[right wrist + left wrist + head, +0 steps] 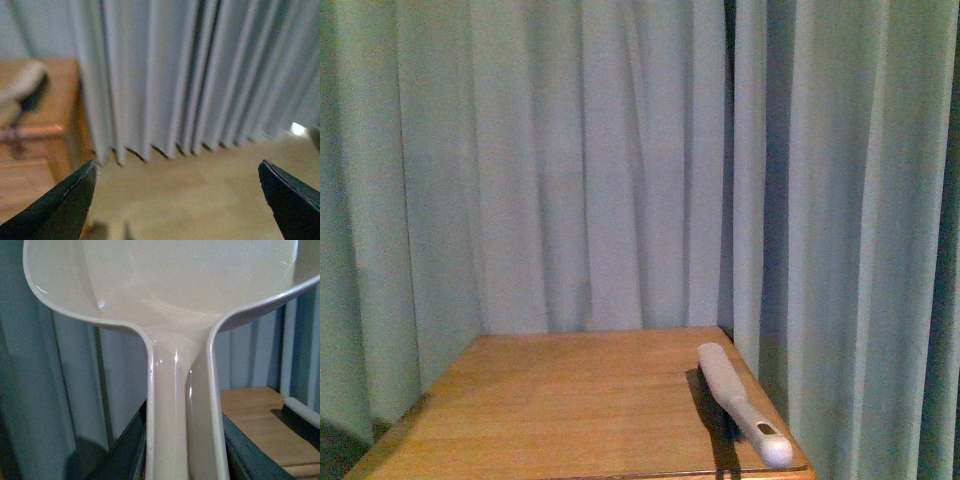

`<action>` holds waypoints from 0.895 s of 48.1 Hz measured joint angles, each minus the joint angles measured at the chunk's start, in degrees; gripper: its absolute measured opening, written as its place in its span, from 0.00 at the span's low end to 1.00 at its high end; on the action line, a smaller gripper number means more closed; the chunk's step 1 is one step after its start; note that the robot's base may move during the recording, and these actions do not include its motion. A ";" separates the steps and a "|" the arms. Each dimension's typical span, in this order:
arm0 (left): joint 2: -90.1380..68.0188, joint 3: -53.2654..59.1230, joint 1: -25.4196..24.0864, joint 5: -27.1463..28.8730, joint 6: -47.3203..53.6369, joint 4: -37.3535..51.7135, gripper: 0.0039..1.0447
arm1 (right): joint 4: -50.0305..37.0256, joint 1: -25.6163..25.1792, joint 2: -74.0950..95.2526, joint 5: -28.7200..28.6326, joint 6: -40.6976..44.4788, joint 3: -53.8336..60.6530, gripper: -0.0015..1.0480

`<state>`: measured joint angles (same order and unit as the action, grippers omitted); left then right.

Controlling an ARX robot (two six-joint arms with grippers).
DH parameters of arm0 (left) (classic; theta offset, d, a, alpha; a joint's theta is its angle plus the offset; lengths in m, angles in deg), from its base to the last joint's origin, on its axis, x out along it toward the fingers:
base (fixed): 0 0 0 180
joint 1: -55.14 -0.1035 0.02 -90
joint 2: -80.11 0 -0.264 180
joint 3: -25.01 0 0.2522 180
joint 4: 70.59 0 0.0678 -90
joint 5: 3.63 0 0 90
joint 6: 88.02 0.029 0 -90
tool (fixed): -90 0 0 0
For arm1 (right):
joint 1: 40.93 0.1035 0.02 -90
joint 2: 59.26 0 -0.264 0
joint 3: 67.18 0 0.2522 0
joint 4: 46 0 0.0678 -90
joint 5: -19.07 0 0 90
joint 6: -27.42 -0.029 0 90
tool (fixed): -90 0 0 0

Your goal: Clean up trash

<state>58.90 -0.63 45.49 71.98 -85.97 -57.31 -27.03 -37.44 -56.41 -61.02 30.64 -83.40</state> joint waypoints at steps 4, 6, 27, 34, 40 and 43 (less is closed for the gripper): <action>0.00 0.13 -0.46 0.02 -0.68 -0.09 0.25 | 1.73 3.37 5.42 7.76 3.10 -1.16 0.93; 0.09 0.13 -0.48 -0.59 -0.83 -0.09 0.25 | 0.22 4.46 9.73 8.74 3.80 -1.77 0.93; 0.20 0.13 -0.48 -0.50 -1.31 -0.07 0.25 | 0.42 12.68 70.18 0.15 -13.11 -41.38 0.93; 0.20 0.13 -0.50 -0.57 -1.31 -0.07 0.25 | 6.47 18.14 83.19 0.55 -19.85 -57.37 0.93; 0.22 0.13 -0.50 -0.57 -1.31 -0.07 0.25 | 11.54 22.86 91.89 1.01 -24.24 -68.41 0.93; 0.22 0.13 -0.50 -0.57 -1.31 -0.07 0.25 | 14.19 24.50 95.78 1.64 -26.05 -72.52 0.93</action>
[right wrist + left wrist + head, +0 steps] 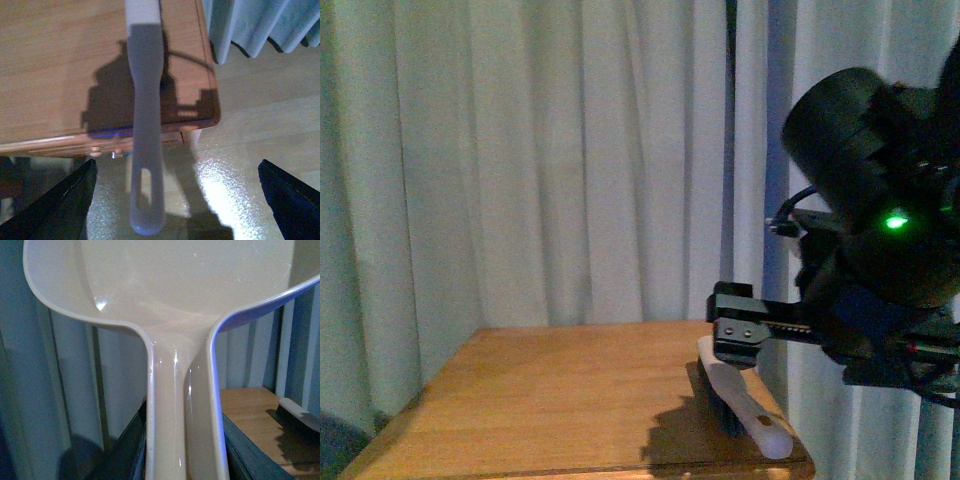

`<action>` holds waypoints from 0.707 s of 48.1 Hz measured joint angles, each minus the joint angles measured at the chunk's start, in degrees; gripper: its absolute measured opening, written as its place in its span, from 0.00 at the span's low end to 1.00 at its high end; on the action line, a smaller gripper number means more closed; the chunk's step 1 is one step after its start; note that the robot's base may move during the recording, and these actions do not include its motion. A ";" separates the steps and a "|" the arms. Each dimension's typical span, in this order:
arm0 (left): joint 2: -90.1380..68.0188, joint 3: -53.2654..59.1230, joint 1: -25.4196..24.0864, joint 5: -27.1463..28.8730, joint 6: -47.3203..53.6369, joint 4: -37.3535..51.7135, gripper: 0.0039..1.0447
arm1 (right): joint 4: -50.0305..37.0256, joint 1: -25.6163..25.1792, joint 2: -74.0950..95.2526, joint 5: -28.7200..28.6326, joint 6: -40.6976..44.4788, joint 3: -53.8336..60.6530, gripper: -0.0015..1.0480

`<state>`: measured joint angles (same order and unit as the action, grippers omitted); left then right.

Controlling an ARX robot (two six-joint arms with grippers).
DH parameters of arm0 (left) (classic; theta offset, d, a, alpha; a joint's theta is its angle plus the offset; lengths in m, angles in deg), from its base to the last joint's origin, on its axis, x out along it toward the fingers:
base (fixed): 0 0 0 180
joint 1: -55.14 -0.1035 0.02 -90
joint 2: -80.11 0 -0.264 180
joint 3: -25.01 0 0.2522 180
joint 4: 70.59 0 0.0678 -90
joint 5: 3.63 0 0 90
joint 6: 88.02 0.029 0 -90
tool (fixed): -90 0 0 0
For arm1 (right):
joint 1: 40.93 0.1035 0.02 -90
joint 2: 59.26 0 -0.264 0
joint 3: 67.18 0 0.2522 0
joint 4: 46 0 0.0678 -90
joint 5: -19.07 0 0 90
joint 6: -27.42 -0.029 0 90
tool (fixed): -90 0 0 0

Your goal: Clean up trash

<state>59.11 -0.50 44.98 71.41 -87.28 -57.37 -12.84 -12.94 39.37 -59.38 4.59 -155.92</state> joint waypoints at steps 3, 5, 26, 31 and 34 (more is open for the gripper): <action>0.00 0.00 0.00 0.00 -0.02 0.00 0.25 | 1.11 1.14 3.45 1.14 -1.36 -2.80 0.93; 0.00 0.00 0.00 0.02 0.00 0.00 0.25 | 1.49 1.40 4.85 1.31 -1.90 -3.89 0.93; 0.00 0.00 0.00 0.00 -0.02 0.00 0.25 | 7.67 1.53 18.27 0.87 -7.91 -15.28 0.93; 0.00 0.00 0.00 0.00 -0.02 0.00 0.25 | 7.61 1.40 19.41 0.83 -8.24 -15.30 0.93; 0.00 0.00 0.00 0.00 -0.02 0.00 0.25 | 7.43 1.36 19.56 0.90 -8.55 -15.28 0.89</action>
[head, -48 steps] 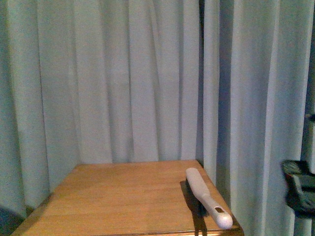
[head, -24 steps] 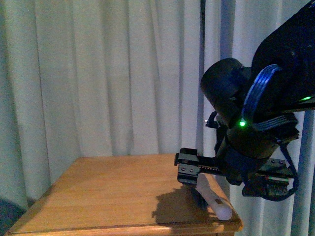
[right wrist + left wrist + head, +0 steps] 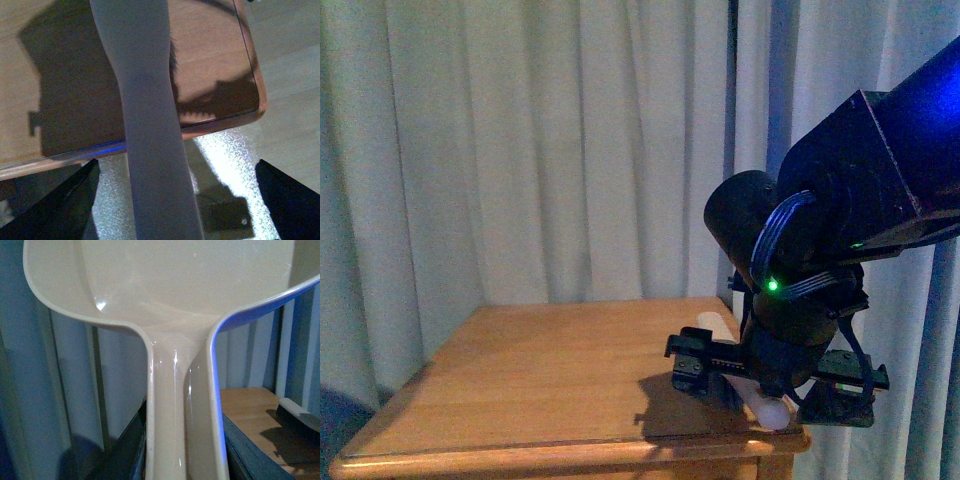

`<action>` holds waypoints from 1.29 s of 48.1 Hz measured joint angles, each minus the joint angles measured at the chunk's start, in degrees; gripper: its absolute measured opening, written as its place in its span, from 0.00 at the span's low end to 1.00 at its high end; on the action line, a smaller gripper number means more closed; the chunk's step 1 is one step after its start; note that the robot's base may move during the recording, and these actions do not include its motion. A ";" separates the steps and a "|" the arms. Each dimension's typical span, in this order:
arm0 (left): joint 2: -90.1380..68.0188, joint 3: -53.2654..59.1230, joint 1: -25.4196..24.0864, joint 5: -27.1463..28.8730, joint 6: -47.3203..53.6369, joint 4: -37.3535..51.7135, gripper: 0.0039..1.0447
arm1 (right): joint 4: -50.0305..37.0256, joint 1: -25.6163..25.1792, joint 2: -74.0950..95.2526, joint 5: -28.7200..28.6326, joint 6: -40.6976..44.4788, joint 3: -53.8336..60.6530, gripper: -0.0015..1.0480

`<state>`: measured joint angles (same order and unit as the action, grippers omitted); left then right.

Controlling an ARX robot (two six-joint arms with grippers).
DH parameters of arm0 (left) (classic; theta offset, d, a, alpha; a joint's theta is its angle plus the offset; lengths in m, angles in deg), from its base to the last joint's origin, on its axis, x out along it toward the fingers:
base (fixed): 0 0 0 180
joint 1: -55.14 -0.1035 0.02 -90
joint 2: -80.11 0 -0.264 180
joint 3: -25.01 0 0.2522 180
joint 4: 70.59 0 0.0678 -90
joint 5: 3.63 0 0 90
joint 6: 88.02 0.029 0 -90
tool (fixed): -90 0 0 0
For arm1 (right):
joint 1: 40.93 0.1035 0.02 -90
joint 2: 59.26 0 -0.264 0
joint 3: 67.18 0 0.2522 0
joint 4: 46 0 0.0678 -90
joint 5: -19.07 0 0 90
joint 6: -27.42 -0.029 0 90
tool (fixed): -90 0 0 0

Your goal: Clean up trash

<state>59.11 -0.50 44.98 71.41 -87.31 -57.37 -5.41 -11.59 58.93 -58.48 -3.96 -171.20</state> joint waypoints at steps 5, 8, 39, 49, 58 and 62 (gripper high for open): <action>0.00 0.00 0.00 0.00 0.00 0.00 0.25 | -0.63 -0.11 0.02 -0.04 -0.17 0.02 0.77; 0.00 0.00 0.00 0.00 0.00 0.00 0.25 | -1.14 -0.22 0.00 -0.11 -0.31 0.02 0.66; 0.00 0.00 0.00 0.00 0.00 0.00 0.25 | -6.73 -0.85 -4.44 -1.64 3.02 4.04 0.20; 0.00 0.00 0.00 0.00 0.00 0.00 0.25 | -19.87 -0.79 -17.33 1.20 12.24 13.99 0.20; 0.00 0.00 0.00 0.00 0.00 0.00 0.25 | -31.39 -0.70 -37.68 4.92 21.62 29.22 0.20; 0.00 0.00 0.00 0.00 0.00 0.00 0.25 | -34.47 -0.61 -44.28 6.43 24.22 34.40 0.20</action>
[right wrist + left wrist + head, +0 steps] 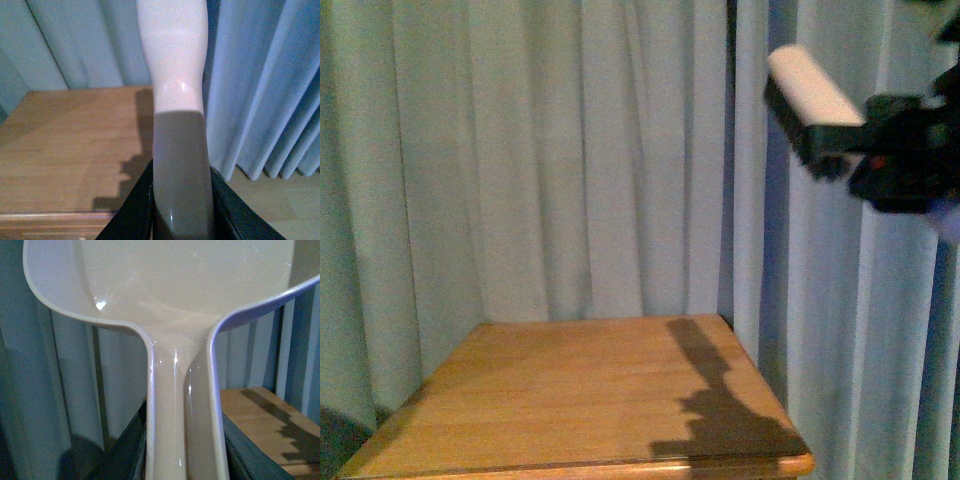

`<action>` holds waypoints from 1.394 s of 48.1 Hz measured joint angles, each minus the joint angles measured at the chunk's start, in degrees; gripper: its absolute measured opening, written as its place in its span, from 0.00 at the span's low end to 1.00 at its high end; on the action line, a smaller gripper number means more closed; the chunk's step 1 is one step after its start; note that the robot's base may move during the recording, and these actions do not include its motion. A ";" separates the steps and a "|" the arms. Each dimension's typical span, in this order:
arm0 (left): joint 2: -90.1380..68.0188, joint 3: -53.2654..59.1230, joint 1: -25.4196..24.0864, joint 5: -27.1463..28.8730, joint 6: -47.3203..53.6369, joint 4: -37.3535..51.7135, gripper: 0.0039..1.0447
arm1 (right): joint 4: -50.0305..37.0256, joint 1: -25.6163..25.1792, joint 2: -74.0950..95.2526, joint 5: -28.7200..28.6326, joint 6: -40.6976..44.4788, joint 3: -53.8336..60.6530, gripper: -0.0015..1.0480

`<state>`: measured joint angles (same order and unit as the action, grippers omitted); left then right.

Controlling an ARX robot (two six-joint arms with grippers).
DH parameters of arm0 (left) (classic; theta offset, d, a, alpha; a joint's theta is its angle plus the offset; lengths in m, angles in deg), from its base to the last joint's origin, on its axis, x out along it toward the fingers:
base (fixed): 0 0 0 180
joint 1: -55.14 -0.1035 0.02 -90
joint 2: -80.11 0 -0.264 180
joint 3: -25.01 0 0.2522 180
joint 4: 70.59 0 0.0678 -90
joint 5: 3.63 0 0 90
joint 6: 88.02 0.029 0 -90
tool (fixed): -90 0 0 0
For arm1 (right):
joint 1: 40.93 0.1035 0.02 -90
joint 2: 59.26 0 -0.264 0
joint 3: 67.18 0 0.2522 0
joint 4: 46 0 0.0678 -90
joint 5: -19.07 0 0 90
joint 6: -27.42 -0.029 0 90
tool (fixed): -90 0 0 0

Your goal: Clean up trash

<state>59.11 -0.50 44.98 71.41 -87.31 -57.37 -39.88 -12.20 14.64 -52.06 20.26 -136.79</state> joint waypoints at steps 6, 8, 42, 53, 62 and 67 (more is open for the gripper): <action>0.00 0.00 0.00 0.00 0.00 0.00 0.25 | -3.80 0.28 -14.56 3.02 4.87 10.32 0.20; 0.00 0.00 0.00 0.00 0.00 0.00 0.25 | -4.59 0.46 -18.12 3.78 5.84 12.85 0.20; -0.02 0.00 0.02 -0.13 0.00 0.00 0.25 | -12.92 1.75 -33.07 11.17 14.51 26.14 0.20; -0.02 0.04 0.00 0.02 -0.02 0.00 0.25 | -13.07 1.68 -33.68 11.43 14.53 26.12 0.20; 0.17 0.09 -0.09 0.28 -0.11 0.00 0.25 | -13.05 1.88 -32.94 10.54 14.78 26.34 0.20; 0.15 0.20 -0.09 0.13 -0.11 0.00 0.25 | -13.03 1.77 -32.92 11.08 14.78 26.43 0.20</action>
<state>59.27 -0.30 44.90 71.54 -87.42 -57.37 -52.90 -10.43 -18.27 -40.98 35.04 -110.37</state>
